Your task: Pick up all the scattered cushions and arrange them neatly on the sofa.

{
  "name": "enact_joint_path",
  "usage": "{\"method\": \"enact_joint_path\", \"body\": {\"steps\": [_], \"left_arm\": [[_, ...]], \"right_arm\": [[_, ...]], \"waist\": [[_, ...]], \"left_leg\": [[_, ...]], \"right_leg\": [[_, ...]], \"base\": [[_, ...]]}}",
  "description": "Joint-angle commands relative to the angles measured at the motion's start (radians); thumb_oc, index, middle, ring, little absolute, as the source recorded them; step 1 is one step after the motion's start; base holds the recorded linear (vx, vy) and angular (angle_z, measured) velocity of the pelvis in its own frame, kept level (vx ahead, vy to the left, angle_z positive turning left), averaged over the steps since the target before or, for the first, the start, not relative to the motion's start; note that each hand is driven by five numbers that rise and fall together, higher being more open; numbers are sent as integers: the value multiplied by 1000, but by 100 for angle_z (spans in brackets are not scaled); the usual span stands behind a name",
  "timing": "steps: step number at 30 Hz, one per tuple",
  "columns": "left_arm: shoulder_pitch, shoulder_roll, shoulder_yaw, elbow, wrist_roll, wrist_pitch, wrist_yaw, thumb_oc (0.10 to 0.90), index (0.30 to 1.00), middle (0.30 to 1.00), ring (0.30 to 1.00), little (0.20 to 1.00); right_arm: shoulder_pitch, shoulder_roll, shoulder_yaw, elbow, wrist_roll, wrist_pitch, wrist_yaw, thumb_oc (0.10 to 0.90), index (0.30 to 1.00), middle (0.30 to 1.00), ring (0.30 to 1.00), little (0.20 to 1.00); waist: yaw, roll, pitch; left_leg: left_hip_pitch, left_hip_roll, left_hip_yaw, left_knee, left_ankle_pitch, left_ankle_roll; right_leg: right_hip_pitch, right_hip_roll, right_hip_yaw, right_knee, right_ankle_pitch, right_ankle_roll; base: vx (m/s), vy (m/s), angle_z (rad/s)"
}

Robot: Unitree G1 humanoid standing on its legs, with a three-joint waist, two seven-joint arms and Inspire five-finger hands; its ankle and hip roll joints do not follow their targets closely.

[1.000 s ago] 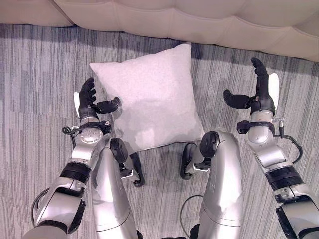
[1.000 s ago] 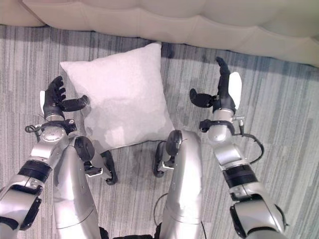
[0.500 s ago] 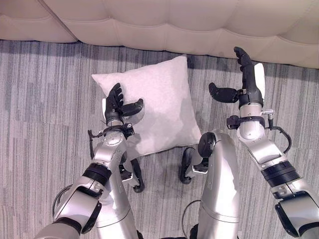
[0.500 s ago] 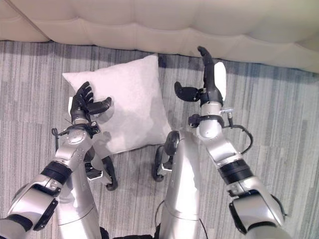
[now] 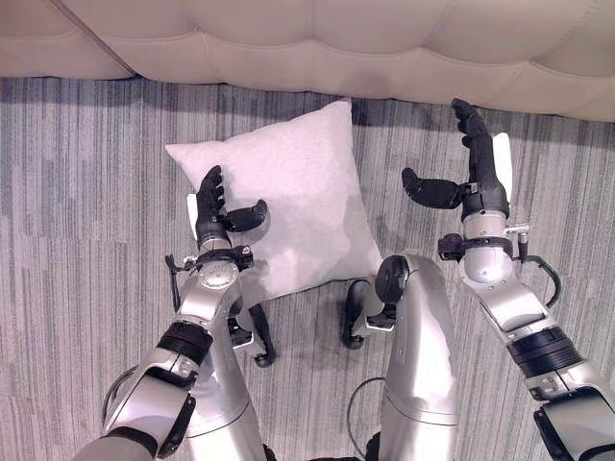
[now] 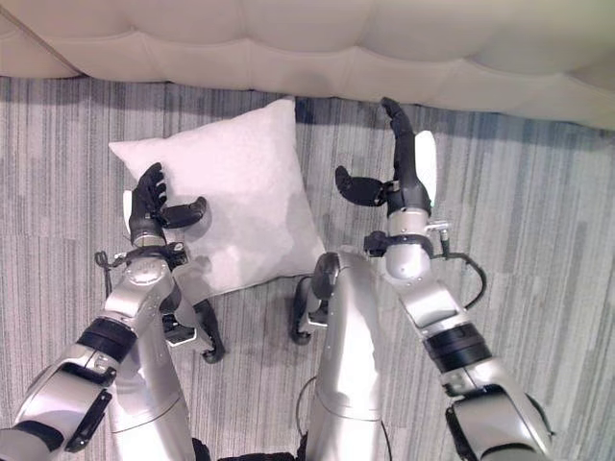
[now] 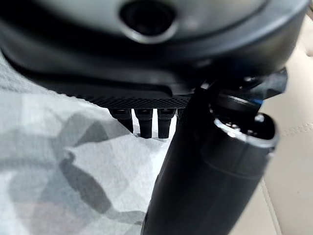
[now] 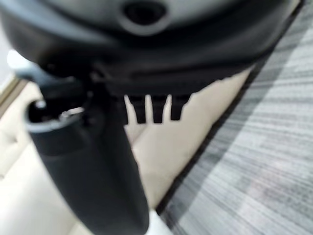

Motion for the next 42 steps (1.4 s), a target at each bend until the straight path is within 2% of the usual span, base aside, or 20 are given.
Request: {"method": "enact_joint_path", "body": {"steps": [1,3,5,6,7,8,20,27,28,29,30,32,33,34,36,37,39,40,41,42], "left_arm": [[238,-9,-38,107,75,73,35,800,900,900,900,900],[241,-10,-40,106,94,81,33,800,900,900,900,900],[239,-16,-43,107,111,85,20,800,900,900,900,900],[236,-17,-45,103,114,85,20,733,799,799,799,799],[238,-19,-47,99,113,84,12,460,389,389,389,389],[242,-22,-50,91,107,81,5,400,300,300,300,300],[205,3,-33,25,-5,21,22,400,300,300,300,300],[176,10,-11,-57,-61,-30,25,400,300,300,300,300],[164,14,-8,-80,-70,-45,29,400,300,300,300,300],[127,11,-2,-119,-84,-67,27,400,300,300,300,300],[123,13,0,-120,-85,-66,27,400,300,300,300,300],[8,8,5,-177,-104,-106,25,400,300,300,300,300],[7,8,6,-177,-104,-106,24,400,300,300,300,300],[-63,1,7,-210,-111,-126,19,400,300,300,300,300],[-99,-1,8,-228,-112,-131,14,400,300,300,300,300],[-168,-14,8,-270,-104,-146,3,400,300,300,300,300],[-184,-15,10,-280,-101,-149,1,400,300,300,300,300],[-211,-14,10,-312,-79,-151,-18,400,300,300,300,300],[-207,-18,13,-324,-65,-153,-28,400,300,300,300,300],[-199,-17,14,-330,-57,-156,-33,400,300,300,300,300]], "right_arm": [[-33,-19,-78,-174,-7,-112,-22,800,900,900,900,900],[-35,-17,-79,-194,-4,-116,-17,800,900,900,900,900],[-32,-15,-85,-206,-2,-121,-10,800,900,900,900,900],[-32,-15,-91,-210,0,-123,-9,800,900,900,900,900],[-30,-14,-97,-217,3,-125,-7,800,900,900,900,900],[-26,-16,-99,-223,1,-128,-4,800,900,900,900,900],[-55,18,-110,-189,19,-131,-46,800,900,900,900,900],[-61,48,-118,-168,14,-133,-57,800,900,900,900,900],[-66,52,-119,-162,12,-134,-58,800,900,900,900,900],[-84,54,-120,-154,7,-134,-58,800,900,900,900,900],[-89,53,-120,-151,8,-135,-58,800,900,900,900,900],[-169,57,-134,-104,2,-142,-70,800,900,900,900,900],[-171,57,-133,-102,3,-143,-70,800,900,900,900,900],[-213,69,-144,-78,0,-148,-77,800,900,900,900,900],[-237,70,-150,-60,-5,-148,-81,800,900,900,900,900],[-272,80,-164,-25,-14,-150,-79,800,900,900,900,900],[-273,85,-170,-16,-16,-153,-80,800,900,900,900,900],[-274,89,-177,8,-26,-154,-67,800,900,900,900,900],[-252,101,-184,17,-33,-159,-62,800,900,900,900,900],[-240,106,-187,23,-36,-161,-60,800,900,900,900,900]], "waist": [[18,-53,-20],[11,-59,-20],[8,-57,-20],[7,-58,-20],[5,-57,-20],[6,-57,-20],[1,-66,-20],[-3,-66,-20],[-2,-62,-20],[-1,-66,-20],[-1,-66,-20],[-3,-73,-20],[-4,-73,-20],[-8,-73,-20],[-10,-69,-20],[-19,-48,-20],[-22,-40,-20],[-30,-7,-21],[-35,11,-36],[-38,14,-45]], "left_leg": [[-73,-61,-139,-47,33,-38],[-73,-63,-133,-84,61,-39],[-73,-67,-132,-110,75,-39],[-73,-67,-135,-113,82,-40],[-73,-68,-137,-111,84,-41],[-73,-69,-141,-103,81,-42],[-73,-72,-157,-13,37,-44],[-73,-76,-144,-51,52,-48],[-73,-78,-138,-75,58,-47],[-73,-75,-121,-144,68,-50],[-73,-74,-118,-155,77,-49],[-73,-69,-71,-361,143,-49],[-73,-69,-71,-361,143,-50],[-73,-79,-45,-482,191,-49],[-73,-83,-34,-541,223,-48],[-73,-105,-27,-671,293,-41],[-73,-115,-34,-709,314,-38],[-72,-123,-55,-774,355,-36],[-47,-132,-61,-832,385,-35],[-22,-135,-59,-863,398,-36]], "right_leg": [[23,-73,38,-17,-21,68],[23,-61,29,-67,13,80],[23,-51,26,-85,16,83],[23,-52,25,-85,20,83],[23,-50,23,-84,21,84],[23,-48,24,-73,17,85],[23,-76,31,24,-32,77],[23,-73,30,-15,-4,71],[23,-70,27,-41,8,76],[23,-62,24,-123,31,81],[23,-60,23,-135,41,81],[23,-34,10,-340,121,99],[23,-33,10,-341,122,100],[23,-16,1,-452,165,111],[23,-13,-3,-504,192,114],[23,-6,-20,-620,254,121],[24,-3,-25,-650,273,127],[54,-9,-59,-745,306,130],[88,-5,-75,-810,335,137],[112,-6,-77,-844,346,140]], "base": [[-43,-19,-3],[-45,-23,-5],[-14,-10,-2],[0,0,0],[0,0,0],[31,-17,-2],[25,2,-5],[0,0,0],[-56,4,4],[-68,4,3],[-167,-10,0],[-229,-9,-2],[-261,7,-2],[-172,9,-4],[-248,4,-13],[-261,11,-10],[-197,16,9],[-226,46,26],[-229,57,23],[-179,36,14]]}}
